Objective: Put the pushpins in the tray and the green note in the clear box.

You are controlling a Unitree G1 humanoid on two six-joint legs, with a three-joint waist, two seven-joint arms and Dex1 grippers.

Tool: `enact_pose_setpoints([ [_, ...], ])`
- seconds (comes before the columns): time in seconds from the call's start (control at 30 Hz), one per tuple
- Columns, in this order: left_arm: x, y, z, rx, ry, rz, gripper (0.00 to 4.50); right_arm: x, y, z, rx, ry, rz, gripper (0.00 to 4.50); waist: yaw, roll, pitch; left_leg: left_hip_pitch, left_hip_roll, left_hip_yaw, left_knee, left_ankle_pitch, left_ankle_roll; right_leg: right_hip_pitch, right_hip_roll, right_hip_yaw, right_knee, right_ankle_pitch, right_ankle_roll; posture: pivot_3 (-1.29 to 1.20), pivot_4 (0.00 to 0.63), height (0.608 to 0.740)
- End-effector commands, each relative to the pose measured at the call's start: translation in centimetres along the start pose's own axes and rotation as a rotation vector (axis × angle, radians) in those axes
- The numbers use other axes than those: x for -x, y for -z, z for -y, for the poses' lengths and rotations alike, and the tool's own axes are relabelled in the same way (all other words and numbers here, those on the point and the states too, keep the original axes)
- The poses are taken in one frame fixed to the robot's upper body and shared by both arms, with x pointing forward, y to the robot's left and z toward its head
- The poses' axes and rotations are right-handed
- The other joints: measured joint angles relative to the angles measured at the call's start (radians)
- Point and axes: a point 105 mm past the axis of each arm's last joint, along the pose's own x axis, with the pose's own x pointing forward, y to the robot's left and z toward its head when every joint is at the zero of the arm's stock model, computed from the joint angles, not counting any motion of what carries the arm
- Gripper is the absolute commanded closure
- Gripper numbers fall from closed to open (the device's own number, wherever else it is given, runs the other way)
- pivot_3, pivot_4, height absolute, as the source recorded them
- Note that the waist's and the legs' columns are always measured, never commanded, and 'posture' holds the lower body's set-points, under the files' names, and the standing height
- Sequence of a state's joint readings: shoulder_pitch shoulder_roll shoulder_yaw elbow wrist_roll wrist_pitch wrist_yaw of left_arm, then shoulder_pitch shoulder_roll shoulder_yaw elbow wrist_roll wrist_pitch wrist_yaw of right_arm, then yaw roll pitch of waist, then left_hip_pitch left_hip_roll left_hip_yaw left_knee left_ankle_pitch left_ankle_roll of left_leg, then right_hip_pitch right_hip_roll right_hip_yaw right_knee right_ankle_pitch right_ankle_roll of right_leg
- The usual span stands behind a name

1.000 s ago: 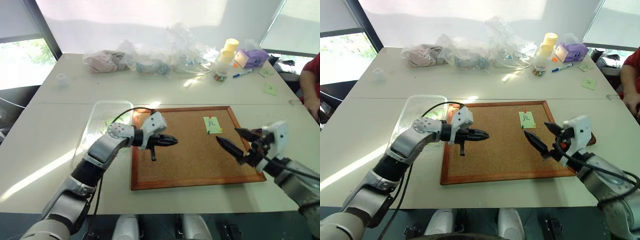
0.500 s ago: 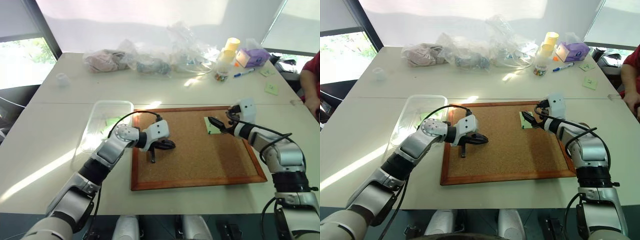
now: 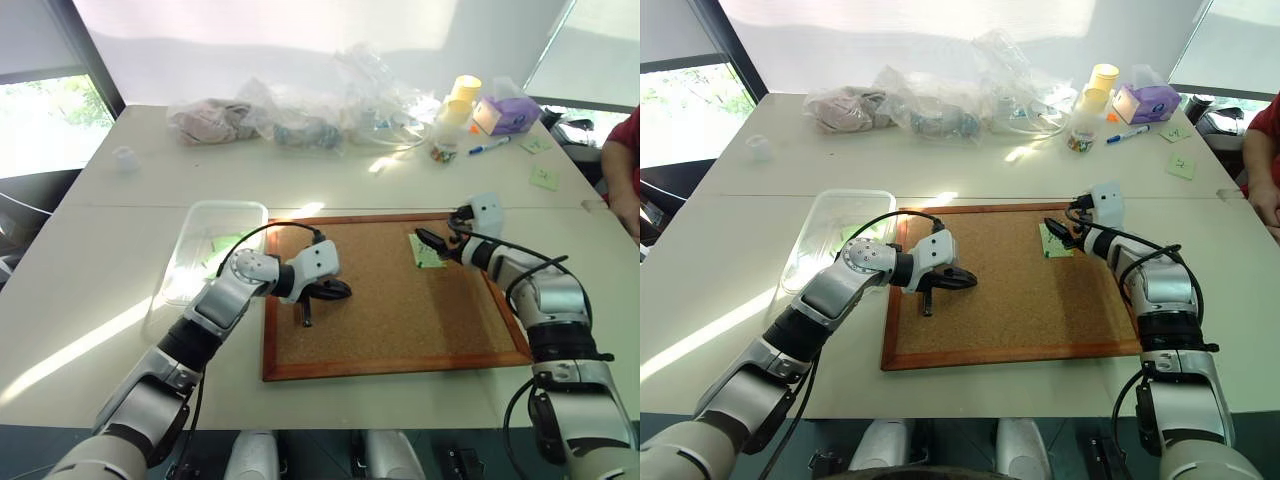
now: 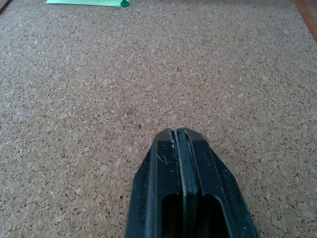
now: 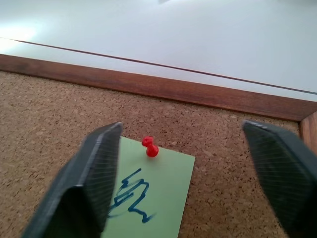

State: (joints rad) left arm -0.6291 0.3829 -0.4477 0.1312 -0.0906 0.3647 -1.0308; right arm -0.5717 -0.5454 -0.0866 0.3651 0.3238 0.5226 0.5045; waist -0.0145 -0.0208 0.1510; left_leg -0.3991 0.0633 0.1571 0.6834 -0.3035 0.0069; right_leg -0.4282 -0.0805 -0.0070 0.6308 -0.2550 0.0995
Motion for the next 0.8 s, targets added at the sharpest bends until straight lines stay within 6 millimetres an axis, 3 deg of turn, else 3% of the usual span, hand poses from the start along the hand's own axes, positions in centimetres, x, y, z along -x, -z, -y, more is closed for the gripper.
enact_pose_setpoints([
  [0.03,-0.2,0.4,0.3,0.010,0.004,-0.011,4.50,-0.3,-0.7,-0.3,0.005,-0.022,0.019,2.81,0.001,0.000,0.000,0.000,0.000,0.000,0.000,0.000,0.000,0.000,0.000,0.000,0.000,0.000,0.000,0.00,0.150,0.737],
  [0.13,-0.1,0.5,0.2,0.011,0.000,-0.015,4.50,-0.3,-0.6,-0.4,-0.017,-0.035,0.017,4.37,0.001,0.000,0.000,0.000,0.000,0.000,0.000,0.000,0.000,0.000,0.000,0.000,0.000,0.000,0.000,0.00,0.150,0.737],
  [0.17,-0.1,0.6,0.2,0.010,-0.002,-0.016,4.50,-0.3,-0.6,-0.5,-0.023,-0.038,0.018,4.48,0.001,0.000,0.000,0.000,0.000,0.000,0.000,0.000,0.000,0.000,0.000,0.000,0.000,0.000,0.000,0.00,0.150,0.737],
  [0.8,-0.3,2.8,0.2,0.041,-0.001,-0.130,4.50,1.8,-4.4,1.1,0.146,0.092,0.262,4.48,0.001,0.001,0.000,0.000,0.000,0.001,0.001,0.001,-0.001,0.001,0.000,0.000,0.000,0.001,0.001,0.00,0.150,0.737],
])
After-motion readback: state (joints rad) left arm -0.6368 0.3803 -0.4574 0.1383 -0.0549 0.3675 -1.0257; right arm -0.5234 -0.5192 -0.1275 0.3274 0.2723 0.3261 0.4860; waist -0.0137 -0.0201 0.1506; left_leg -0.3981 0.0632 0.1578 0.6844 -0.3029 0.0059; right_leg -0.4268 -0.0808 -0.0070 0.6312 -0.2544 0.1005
